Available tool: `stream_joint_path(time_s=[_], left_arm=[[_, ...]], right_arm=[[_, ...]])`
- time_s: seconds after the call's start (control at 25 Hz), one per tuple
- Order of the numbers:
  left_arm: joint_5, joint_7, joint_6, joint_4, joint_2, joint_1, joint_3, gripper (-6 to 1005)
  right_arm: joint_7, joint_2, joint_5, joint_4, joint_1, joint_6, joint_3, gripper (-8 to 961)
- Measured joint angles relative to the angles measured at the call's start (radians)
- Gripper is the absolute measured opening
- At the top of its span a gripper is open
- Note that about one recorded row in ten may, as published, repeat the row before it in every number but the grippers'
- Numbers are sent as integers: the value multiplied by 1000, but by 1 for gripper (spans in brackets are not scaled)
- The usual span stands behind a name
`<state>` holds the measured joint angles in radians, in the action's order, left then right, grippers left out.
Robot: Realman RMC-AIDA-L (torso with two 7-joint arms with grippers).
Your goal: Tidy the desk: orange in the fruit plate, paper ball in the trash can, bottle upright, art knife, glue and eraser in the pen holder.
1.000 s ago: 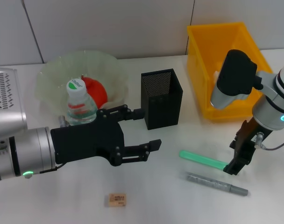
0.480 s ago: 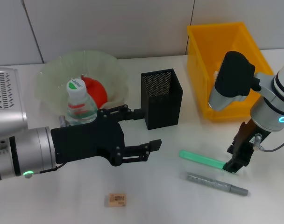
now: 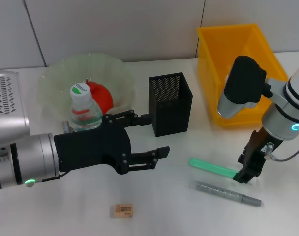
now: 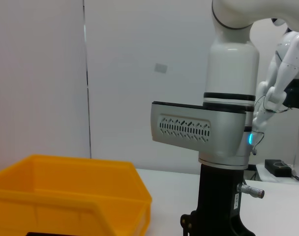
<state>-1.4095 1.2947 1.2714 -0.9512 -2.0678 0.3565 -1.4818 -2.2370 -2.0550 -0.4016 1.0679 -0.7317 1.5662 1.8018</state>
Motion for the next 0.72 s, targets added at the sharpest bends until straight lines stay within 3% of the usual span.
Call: stream_joint_path(time_s=[0.72], left_arm=[[0, 0, -3, 0, 0, 6, 10, 797]], right_arm=[[-2, -7, 10, -21, -4, -11, -12, 359]])
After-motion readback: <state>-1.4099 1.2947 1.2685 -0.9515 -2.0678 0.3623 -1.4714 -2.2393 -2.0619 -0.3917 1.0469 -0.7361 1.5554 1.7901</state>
